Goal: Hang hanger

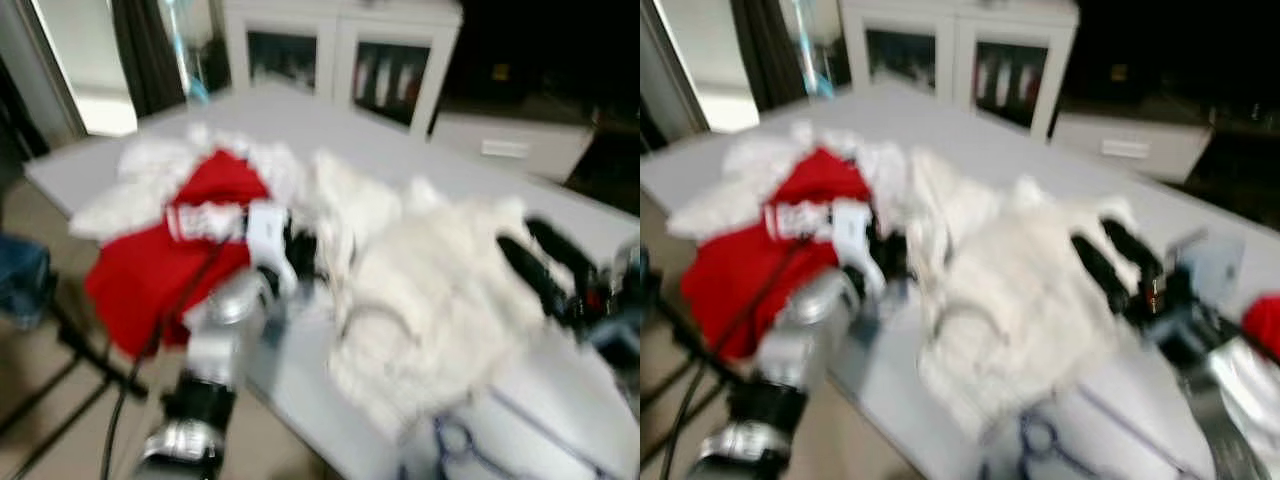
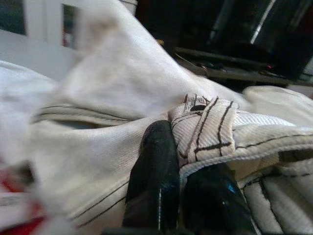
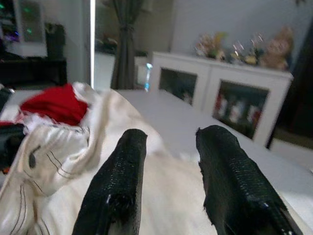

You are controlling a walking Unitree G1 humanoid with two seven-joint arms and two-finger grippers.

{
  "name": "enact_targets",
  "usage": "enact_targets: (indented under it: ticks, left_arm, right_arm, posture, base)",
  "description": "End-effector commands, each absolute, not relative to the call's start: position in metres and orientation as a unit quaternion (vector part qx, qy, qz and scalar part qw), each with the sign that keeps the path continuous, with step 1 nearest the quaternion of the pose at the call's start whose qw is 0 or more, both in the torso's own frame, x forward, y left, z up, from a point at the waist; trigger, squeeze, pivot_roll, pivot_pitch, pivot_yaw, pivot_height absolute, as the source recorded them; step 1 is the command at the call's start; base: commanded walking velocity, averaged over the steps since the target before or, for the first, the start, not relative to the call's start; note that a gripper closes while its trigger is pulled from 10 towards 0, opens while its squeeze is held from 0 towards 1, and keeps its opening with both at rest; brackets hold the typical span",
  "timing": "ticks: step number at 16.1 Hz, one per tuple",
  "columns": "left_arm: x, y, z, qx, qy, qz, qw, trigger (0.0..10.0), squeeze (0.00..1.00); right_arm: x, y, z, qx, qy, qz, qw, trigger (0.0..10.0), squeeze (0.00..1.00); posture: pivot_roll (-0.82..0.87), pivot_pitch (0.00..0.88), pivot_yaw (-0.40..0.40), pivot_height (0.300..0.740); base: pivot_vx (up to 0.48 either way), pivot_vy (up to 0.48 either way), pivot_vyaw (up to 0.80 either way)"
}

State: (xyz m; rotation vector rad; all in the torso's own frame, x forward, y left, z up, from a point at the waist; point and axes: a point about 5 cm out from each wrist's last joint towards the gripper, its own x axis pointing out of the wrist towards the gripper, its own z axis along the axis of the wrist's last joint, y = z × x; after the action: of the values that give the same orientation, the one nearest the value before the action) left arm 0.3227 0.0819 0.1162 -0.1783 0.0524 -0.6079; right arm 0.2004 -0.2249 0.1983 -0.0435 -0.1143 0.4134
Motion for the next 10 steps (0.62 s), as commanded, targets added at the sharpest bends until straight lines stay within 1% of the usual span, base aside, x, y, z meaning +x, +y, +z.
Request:
enact_targets:
  ticks: [1,2,7,8,10]
  left_arm:
    - [0.324,0.077,0.122,-0.078,0.019,-0.310,0.947,10.0,0.00]
    - [0.324,0.077,0.122,-0.078,0.019,-0.309,0.948,10.0,0.00]
    - [0.325,0.077,0.122,-0.079,0.018,-0.307,0.948,10.0,0.00]
    - [0.325,0.077,0.122,-0.079,0.017,-0.306,0.948,10.0,0.00]
    - [0.326,0.077,0.122,-0.078,0.018,-0.306,0.949,10.0,0.00]
  right_arm:
    - [0.202,-0.225,0.203,-0.024,-0.065,0.204,0.976,10.0,0.00]
    - [0.202,-0.226,0.203,-0.024,-0.063,0.204,0.977,10.0,0.00]
    - [0.203,-0.223,0.205,-0.028,-0.062,0.217,0.974,10.0,0.00]
    - [0.199,-0.222,0.206,-0.032,-0.054,0.236,0.970,10.0,0.00]
    - [0.191,-0.221,0.204,-0.037,-0.028,0.275,0.960,10.0,0.00]
  posture:
    - [-0.14,0.000,-0.016,0.740]
    - [-0.14,0.000,-0.019,0.740]
    - [-0.14,0.000,-0.020,0.740]
    - [-0.14,0.000,-0.020,0.740]
    - [-0.15,0.000,-0.016,0.740]
  base:
    - [0.000,0.000,0.00]
    - [0.000,0.000,0.00]
    - [0.000,0.000,-0.77]
    - [0.000,0.000,-0.61]
    - [0.000,0.000,0.00]
